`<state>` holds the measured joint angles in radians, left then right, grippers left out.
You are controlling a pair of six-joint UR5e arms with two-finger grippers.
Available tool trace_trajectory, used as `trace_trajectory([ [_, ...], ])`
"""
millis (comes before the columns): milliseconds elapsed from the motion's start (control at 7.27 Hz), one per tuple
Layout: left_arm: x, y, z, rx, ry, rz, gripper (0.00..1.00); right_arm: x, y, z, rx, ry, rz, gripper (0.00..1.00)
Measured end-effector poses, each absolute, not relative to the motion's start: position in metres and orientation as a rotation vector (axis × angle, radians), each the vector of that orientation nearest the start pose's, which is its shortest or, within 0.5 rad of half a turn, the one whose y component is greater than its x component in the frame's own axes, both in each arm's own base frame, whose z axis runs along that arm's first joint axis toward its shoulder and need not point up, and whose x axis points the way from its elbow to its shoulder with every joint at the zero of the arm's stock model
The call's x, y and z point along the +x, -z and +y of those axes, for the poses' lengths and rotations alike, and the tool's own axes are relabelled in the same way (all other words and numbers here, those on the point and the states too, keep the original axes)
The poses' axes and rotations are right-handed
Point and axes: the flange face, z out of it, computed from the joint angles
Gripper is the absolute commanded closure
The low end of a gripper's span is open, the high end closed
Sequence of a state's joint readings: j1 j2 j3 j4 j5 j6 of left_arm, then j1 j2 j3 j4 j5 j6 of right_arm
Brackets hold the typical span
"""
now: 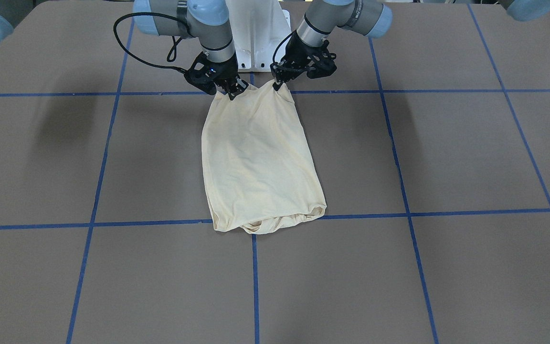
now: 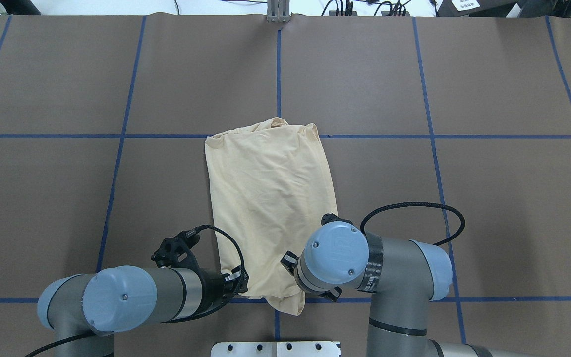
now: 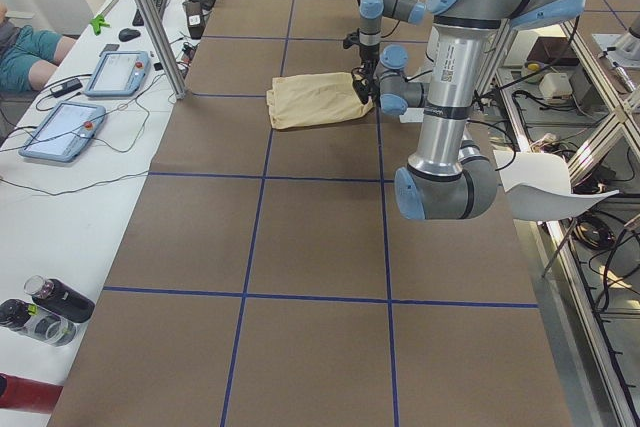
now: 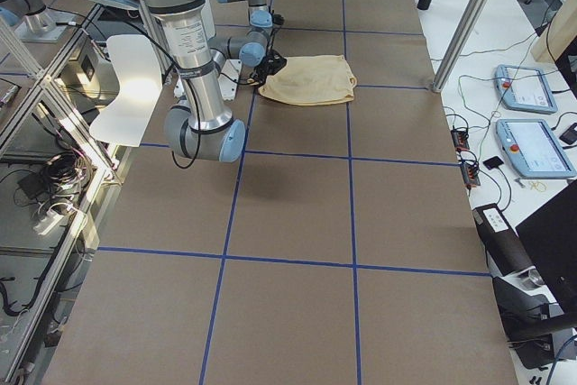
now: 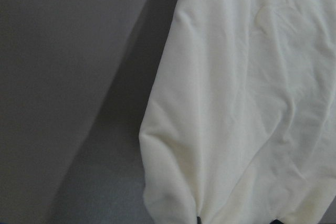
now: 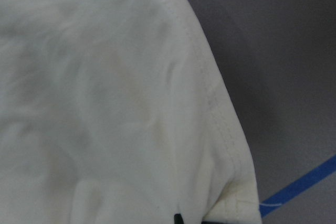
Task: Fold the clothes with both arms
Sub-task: 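Lift the near hem with both grippers and carry it toward the collar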
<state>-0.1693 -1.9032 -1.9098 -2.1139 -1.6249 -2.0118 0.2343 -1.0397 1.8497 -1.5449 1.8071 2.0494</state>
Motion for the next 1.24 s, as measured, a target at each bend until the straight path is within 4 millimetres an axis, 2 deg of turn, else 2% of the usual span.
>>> trace_trajectory([
  [275, 0.54, -0.256, -0.226, -0.214, 0.503, 1.221, 1.0, -0.575, -0.23, -0.254, -0.334, -0.564, -0.824, 1.0],
  [412, 0.53, -0.249, -0.238, -0.2, 0.517, 1.229, 1.0, -0.568, -0.227, -0.266, -0.324, -0.572, -0.838, 1.0],
  [825, 0.496, -0.232, -0.292, -0.135, 0.567, 1.236, 1.0, -0.531, -0.211, -0.322, -0.309, -0.581, -0.893, 1.0],
  [962, 0.49, -0.228, -0.308, -0.105, 0.574, 1.241, 1.0, -0.517, -0.204, -0.344, -0.287, -0.575, -0.916, 1.0],
  [1237, 0.492, -0.224, -0.348, -0.045, 0.6, 1.234, 1.0, -0.494, -0.189, -0.388, -0.222, -0.577, -0.953, 1.0],
])
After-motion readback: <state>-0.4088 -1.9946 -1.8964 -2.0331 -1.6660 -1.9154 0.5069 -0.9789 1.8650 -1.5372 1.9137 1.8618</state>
